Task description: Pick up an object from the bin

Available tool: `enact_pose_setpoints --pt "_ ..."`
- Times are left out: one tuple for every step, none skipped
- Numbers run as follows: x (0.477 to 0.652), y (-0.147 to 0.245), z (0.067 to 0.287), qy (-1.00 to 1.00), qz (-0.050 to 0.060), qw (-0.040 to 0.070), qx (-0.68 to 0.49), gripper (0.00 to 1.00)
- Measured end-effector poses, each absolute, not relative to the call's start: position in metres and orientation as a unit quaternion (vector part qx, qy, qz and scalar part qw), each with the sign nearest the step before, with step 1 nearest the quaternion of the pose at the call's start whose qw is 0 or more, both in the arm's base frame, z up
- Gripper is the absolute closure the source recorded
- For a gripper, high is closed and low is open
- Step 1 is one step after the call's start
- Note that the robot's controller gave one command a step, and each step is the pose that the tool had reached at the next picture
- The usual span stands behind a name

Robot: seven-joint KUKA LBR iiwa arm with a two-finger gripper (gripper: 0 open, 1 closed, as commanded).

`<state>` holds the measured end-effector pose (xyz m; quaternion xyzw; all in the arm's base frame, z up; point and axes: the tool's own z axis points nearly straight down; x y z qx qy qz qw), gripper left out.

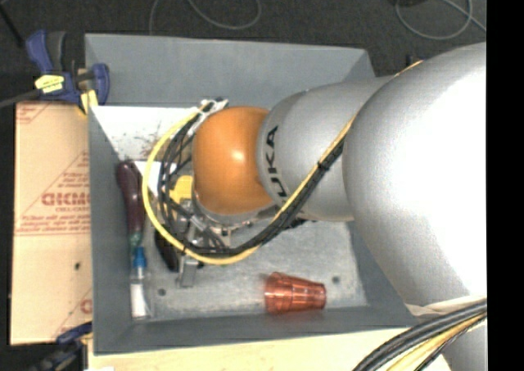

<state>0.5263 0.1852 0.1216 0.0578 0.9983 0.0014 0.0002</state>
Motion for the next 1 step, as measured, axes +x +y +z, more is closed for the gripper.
enact_pose_setpoints --pt "0.5221 0.1956 0.0708 0.999 0.001 0.002 0.05 1.0"
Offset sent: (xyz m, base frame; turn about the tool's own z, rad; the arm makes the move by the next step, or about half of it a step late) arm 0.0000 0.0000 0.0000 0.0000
